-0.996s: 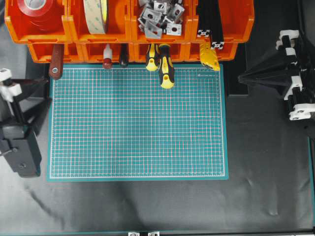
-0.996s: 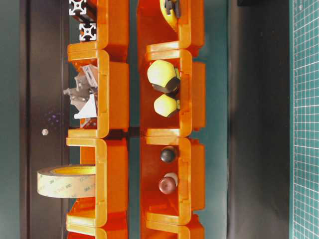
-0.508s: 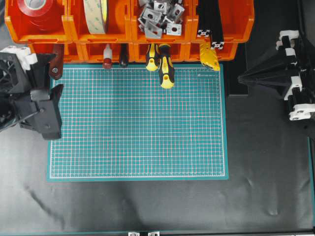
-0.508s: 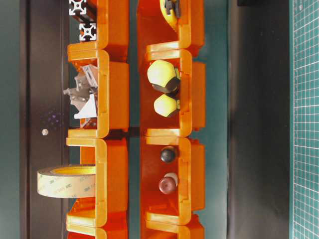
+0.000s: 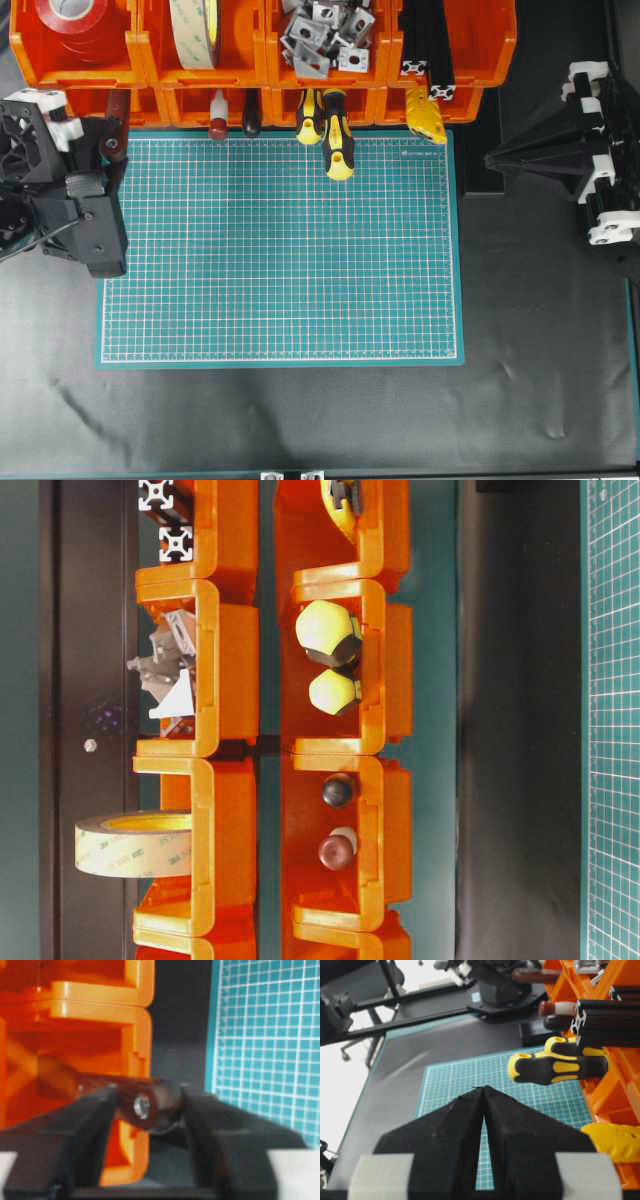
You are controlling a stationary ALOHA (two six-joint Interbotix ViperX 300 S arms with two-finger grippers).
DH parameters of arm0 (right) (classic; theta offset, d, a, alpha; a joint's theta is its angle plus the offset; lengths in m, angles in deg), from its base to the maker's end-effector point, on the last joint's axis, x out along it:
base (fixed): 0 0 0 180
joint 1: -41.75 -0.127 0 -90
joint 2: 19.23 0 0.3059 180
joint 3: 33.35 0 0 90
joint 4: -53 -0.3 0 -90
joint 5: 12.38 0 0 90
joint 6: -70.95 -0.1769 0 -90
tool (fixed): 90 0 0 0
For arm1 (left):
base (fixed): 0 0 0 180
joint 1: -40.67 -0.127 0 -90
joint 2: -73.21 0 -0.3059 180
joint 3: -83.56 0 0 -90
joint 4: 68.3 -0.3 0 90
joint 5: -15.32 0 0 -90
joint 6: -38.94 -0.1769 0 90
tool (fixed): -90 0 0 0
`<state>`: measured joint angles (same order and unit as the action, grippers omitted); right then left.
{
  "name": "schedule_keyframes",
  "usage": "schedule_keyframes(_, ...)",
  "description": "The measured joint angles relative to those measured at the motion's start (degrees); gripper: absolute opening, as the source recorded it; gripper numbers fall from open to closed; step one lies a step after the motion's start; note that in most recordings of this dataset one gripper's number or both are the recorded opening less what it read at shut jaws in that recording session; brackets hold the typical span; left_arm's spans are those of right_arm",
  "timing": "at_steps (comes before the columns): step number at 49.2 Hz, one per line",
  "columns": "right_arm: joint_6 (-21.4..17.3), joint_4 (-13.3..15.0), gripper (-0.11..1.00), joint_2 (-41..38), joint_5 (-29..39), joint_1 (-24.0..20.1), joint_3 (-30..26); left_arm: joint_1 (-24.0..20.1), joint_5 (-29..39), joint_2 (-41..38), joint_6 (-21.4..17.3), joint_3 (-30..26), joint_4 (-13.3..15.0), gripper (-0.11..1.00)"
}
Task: Pick scraper from container rack with left arm.
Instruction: 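Move the left gripper to the brown scraper handle hanging on the rack, then close the left gripper on the brown scraper handle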
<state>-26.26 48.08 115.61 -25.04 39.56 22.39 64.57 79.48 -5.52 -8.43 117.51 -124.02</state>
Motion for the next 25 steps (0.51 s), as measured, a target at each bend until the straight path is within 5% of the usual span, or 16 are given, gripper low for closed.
schedule_keyframes(16,0.0,0.0,0.01,0.2,0.0,0.0,-0.1,0.5,1.7,0.1,-0.3,-1.9,0.0,0.37)
schedule_keyframes(25,0.0,0.0,0.01,0.2,0.0,0.0,-0.1,4.7,7.8,0.1,-0.4,-5.5,0.1,0.3)
